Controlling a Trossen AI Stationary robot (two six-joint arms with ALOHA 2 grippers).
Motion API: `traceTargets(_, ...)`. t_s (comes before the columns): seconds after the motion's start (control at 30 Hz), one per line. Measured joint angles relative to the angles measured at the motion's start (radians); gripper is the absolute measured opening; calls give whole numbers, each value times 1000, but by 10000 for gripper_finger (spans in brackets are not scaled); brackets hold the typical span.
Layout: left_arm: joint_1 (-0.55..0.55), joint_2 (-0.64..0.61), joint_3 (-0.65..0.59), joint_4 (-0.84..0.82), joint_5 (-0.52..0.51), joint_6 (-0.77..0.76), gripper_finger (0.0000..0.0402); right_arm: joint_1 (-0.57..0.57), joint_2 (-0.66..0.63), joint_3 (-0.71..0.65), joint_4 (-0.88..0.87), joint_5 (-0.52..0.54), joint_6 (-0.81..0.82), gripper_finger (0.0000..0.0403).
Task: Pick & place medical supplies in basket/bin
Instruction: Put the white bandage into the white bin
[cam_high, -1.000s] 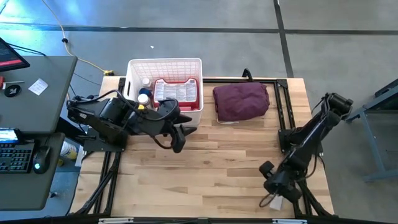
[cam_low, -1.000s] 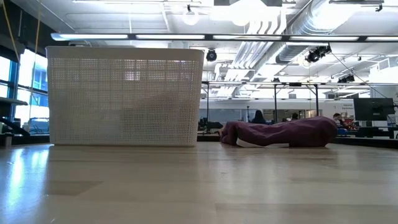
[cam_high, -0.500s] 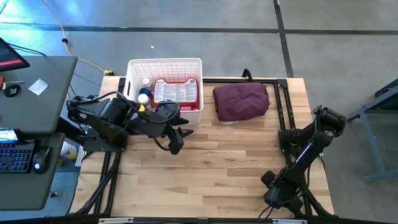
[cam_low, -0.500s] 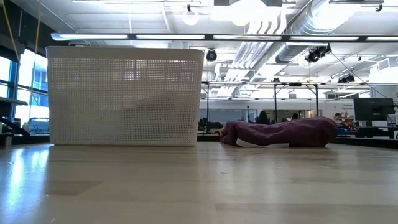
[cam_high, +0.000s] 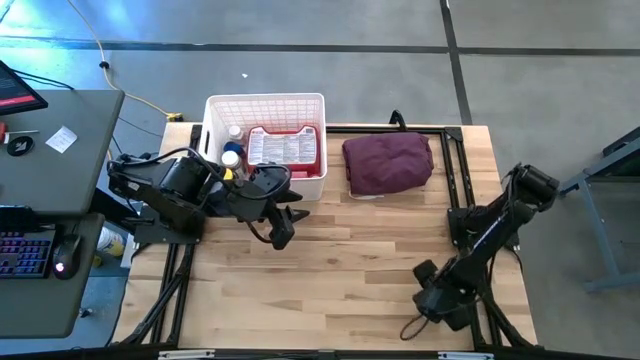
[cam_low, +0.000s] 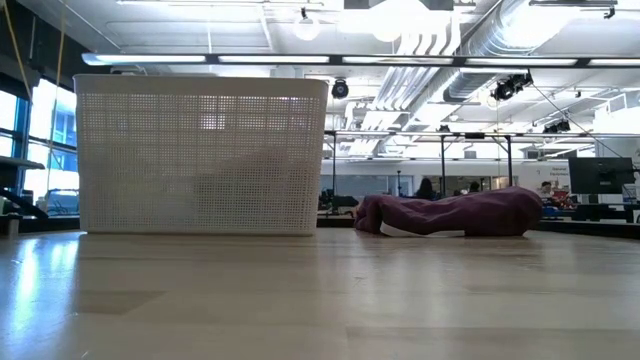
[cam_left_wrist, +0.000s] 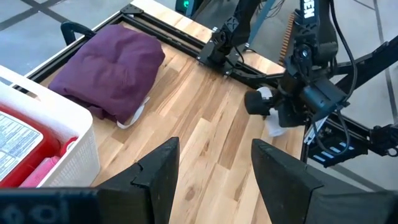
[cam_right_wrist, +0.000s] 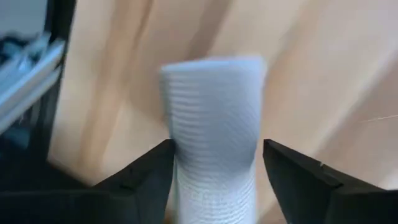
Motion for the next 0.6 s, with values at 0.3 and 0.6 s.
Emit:
traceTargets(0.3, 0, 0, 0, 12, -1, 24, 231, -192, -40, 0, 9, 160, -22, 170)
traceTargets(0.6, 0, 0, 0, 16, -1, 21, 231, -354, -96, 32, -76, 109, 39, 170)
